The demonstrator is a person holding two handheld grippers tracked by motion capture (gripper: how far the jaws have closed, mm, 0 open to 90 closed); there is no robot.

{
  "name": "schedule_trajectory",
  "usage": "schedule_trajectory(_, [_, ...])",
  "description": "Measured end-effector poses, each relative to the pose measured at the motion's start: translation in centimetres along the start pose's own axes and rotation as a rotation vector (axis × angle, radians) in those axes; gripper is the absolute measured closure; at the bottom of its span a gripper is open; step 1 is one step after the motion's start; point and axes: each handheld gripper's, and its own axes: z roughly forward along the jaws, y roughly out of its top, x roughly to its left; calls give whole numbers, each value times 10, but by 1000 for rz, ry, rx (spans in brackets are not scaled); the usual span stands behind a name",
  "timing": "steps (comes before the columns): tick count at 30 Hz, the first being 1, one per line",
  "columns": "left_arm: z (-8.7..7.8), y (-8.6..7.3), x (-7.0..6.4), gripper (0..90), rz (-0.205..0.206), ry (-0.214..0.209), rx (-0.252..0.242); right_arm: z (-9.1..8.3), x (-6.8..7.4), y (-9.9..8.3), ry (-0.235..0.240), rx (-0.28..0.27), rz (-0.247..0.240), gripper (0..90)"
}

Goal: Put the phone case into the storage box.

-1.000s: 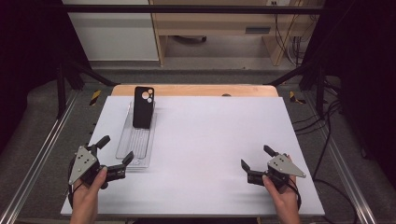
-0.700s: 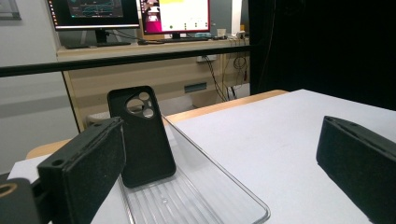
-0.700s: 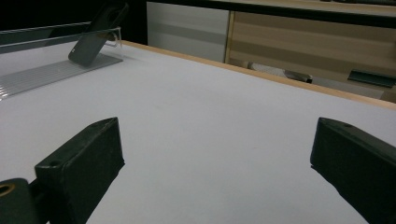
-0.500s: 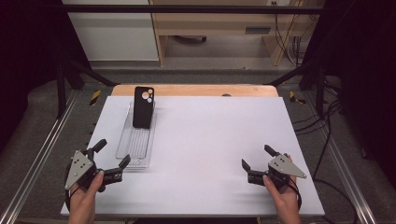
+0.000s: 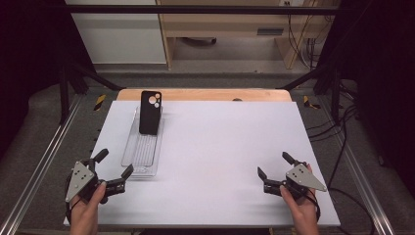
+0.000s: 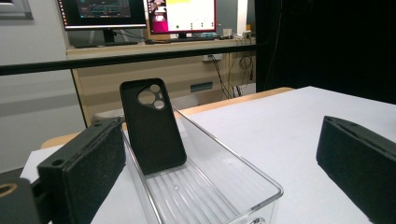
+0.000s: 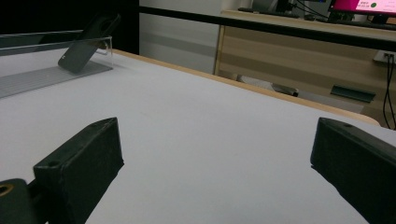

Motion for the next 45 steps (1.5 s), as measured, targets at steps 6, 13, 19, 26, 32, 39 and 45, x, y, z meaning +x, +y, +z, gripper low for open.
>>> schedule_trajectory(6, [-1, -5, 1, 10, -5, 0, 8, -3, -3, -2, -7, -1, -9, 25])
schedule_trajectory(13, [-2, -9, 2, 10, -10, -3, 28, -7, -6, -4, -16, -6, -16, 24])
schedule_trajectory(19, [-3, -13, 2, 10, -8, -3, 36, -11, -9, -6, -21, -1, -10, 24])
schedule_trajectory(26, [-2, -18, 2, 10, -5, -8, 23, -17, -12, -10, -24, 2, -4, 24])
schedule_trajectory(32, [2, -21, 1, 10, 0, -3, -3, -19, -13, -11, -20, 3, 2, 23])
schedule_trajectory(39, [7, -20, -4, 10, 27, 9, -28, -10, -11, -13, -9, -9, -25, 23])
schedule_trajectory(45, [7, -23, -6, 10, 15, 7, -24, -2, -5, -13, 1, -15, -39, 30])
